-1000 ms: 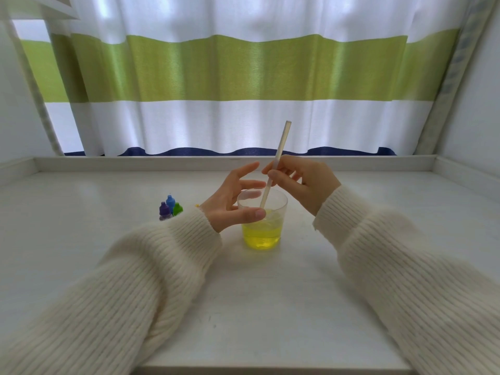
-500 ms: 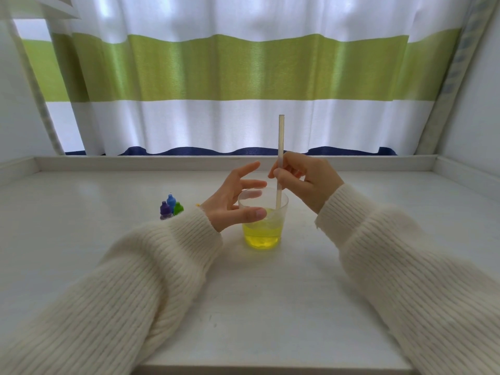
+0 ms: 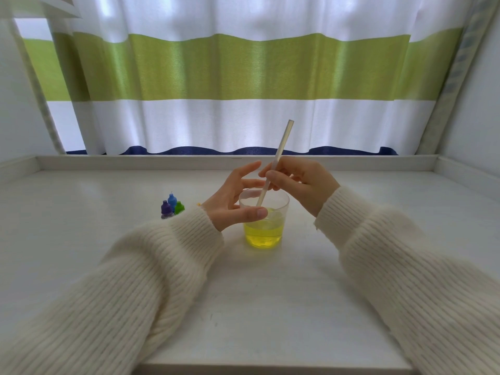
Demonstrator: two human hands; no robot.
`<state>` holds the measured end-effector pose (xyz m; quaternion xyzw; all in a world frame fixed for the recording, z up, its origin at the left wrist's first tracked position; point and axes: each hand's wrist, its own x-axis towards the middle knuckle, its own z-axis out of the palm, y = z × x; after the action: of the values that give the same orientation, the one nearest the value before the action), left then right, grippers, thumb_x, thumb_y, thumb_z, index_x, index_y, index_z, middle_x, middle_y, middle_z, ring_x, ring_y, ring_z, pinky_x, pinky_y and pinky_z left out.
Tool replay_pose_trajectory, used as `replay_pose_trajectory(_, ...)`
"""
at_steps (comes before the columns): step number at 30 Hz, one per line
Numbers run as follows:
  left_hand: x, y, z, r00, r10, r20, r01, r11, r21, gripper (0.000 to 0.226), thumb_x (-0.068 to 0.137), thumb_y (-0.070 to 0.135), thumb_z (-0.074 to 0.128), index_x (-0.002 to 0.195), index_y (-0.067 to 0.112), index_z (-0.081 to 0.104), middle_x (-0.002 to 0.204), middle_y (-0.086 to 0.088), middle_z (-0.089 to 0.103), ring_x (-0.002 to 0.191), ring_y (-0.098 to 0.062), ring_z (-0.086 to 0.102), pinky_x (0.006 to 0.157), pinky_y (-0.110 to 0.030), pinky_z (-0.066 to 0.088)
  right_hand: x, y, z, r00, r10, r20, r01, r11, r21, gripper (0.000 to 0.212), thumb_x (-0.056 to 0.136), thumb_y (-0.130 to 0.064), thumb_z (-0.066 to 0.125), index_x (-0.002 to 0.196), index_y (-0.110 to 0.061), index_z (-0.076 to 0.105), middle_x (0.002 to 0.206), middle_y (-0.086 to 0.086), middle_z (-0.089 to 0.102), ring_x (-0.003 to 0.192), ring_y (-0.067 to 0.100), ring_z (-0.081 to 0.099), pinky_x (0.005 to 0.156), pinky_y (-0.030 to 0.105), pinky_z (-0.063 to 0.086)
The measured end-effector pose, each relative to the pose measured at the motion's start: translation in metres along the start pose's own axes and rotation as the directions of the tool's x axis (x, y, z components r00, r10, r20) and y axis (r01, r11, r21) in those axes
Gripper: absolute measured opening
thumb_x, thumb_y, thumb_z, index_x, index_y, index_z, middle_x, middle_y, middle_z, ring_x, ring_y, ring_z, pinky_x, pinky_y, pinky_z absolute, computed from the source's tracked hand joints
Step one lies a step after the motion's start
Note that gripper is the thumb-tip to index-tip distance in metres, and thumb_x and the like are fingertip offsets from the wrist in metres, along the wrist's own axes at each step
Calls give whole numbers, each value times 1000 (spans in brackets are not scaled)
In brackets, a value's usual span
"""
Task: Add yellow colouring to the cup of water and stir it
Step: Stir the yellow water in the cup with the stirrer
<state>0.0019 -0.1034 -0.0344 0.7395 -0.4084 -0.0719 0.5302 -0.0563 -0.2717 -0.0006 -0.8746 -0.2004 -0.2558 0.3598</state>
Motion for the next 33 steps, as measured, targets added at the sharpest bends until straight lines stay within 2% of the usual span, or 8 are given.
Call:
replay_pose_trajectory(7, 0, 1, -1, 1000, -26, 5, 26, 1000, 4, 84, 47, 54, 72, 115, 60, 23, 119, 23, 44, 107, 7, 47, 76, -20, 46, 2, 7, -3, 999, -2, -45, -6, 984, -179, 14, 90, -28, 49, 96, -25, 61, 76, -18, 59, 72, -6, 54, 63, -2, 37)
replay_pose_trajectory(11, -1, 2, -1, 1000, -22, 10, 22, 1000, 0, 84, 48, 54, 72, 116, 58, 23, 120, 21, 44, 109, 6, 47, 79, -22, 46, 3, 9, -6, 998, -33, -58, 20, 976, -219, 13, 90, -27, 48, 93, -23, 60, 78, -11, 62, 74, 0, 56, 65, 6, 41)
replay_pose_trajectory(14, -1, 3, -1, 1000, -21, 13, 21, 1000, 2, 85, 47, 54, 72, 116, 58, 23, 120, 22, 44, 110, 4, 46, 80, -23, 46, 3, 10, -6, 997, -47, -65, 32, 974, -225, 10, 88, -28, 47, 87, -27, 57, 75, -15, 59, 72, -1, 55, 63, 5, 42)
replay_pose_trajectory(17, -1, 2, -1, 1000, -23, 12, 23, 1000, 7, 85, 47, 54, 72, 116, 58, 22, 120, 22, 44, 110, 4, 46, 79, -23, 46, 3, 9, -7, 996, -52, -72, 37, 978, -203, 11, 85, -29, 46, 83, -27, 56, 72, -15, 57, 71, 1, 56, 65, 6, 42)
replay_pose_trajectory(21, -1, 1, 0, 1000, -25, 12, 25, 1000, 11, 85, 46, 57, 72, 115, 60, 23, 119, 23, 45, 108, 6, 47, 78, -21, 47, 2, 8, -5, 997, -43, -65, 32, 987, -157, 11, 86, -23, 48, 83, -23, 58, 72, -9, 60, 69, 7, 58, 66, 16, 47)
replay_pose_trajectory(23, -1, 1, -1, 1000, -23, 14, 23, 1000, 11, 85, 44, 59, 73, 113, 62, 23, 119, 23, 45, 107, 8, 48, 76, -19, 47, 2, 6, -5, 998, -36, -60, 28, 992, -125, 12, 86, -22, 48, 83, -21, 59, 71, -9, 61, 70, 8, 60, 66, 16, 48)
replay_pose_trajectory(28, -1, 1, -1, 1000, -18, 6, 18, 1000, 13, 82, 48, 54, 72, 113, 62, 22, 118, 24, 44, 104, 11, 48, 73, -17, 46, 1, 2, -2, 1000, -9, -18, 8, 1000, -20, 11, 88, -23, 49, 86, -19, 59, 75, -8, 64, 71, 4, 62, 68, 17, 52)
replay_pose_trajectory(33, -1, 0, -1, 1000, -3, 10, 3, 1000, 4, 83, 50, 51, 72, 117, 57, 24, 120, 21, 45, 108, 5, 47, 76, -19, 45, 0, 1, 0, 1000, -5, 11, 4, 999, 53, 11, 89, -23, 50, 89, -22, 62, 76, -12, 64, 71, 1, 62, 70, 19, 53)
